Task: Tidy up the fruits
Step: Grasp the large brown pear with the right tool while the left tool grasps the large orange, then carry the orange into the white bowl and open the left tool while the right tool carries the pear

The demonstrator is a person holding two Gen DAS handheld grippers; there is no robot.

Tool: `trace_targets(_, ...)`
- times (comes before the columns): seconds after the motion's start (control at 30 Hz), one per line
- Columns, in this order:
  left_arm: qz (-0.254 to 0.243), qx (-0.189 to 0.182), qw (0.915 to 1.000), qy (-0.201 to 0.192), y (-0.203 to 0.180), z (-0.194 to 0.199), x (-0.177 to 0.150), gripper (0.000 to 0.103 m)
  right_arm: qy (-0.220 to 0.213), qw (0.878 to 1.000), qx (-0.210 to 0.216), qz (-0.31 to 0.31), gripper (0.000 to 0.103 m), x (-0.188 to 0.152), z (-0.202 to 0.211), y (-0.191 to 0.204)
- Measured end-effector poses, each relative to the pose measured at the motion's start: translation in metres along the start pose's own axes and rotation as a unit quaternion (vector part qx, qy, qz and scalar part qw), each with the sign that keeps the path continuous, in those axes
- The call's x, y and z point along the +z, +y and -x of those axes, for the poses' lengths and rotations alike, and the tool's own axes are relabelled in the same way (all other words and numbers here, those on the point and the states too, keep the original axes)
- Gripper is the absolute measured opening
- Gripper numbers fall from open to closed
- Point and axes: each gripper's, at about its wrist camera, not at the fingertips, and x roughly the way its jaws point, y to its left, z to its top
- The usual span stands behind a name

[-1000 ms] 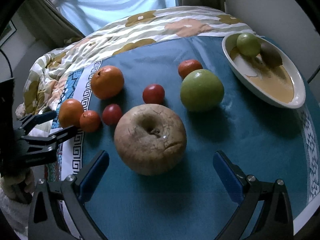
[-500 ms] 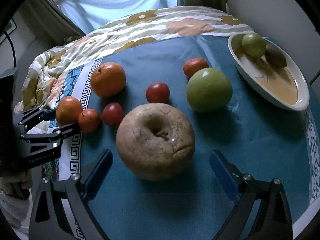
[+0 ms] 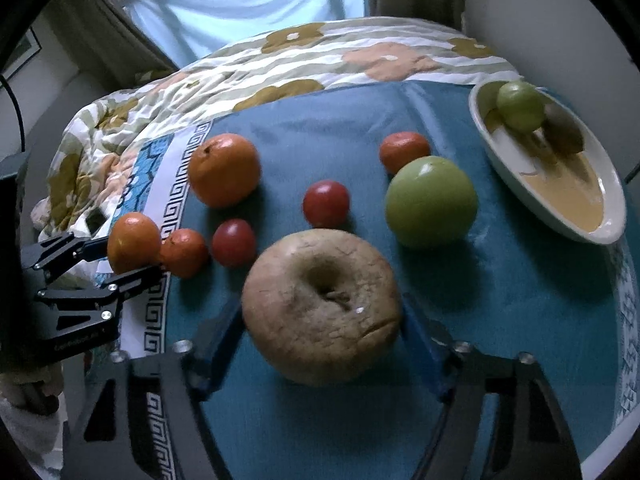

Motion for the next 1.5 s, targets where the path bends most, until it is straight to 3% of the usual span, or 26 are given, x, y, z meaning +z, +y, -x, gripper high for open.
trace_targets(0.4, 0.034, 0.025, 0.9989, -0.019, -0.007, 0.045, -0.001, 0.062, -0.011, 1.0, 0.019, 0.015, 0.07, -0.004, 0.029, -0.002)
trace_targets(0.73, 0.066, 0.045, 0.9955, -0.052, -0.053, 0.096, 0.018, 0.062, -0.04, 0.997, 0.045, 0.043, 0.07, 0.007, 0.081, -0.028)
trace_targets(1.1, 0.087, 0.039, 0.9905, -0.098, -0.137, 0.135, 0.068, 0.062, -0.064, 0.995, 0.049, 0.051, 0.07, 0.019, 0.135, -0.106)
trace_targets(1.5, 0.082, 0.009, 0.9919, -0.096, -0.227, 0.096, 0.127, 0.063, -0.066, 0.996, 0.043, 0.042, 0.07, 0.038, 0.141, -0.208)
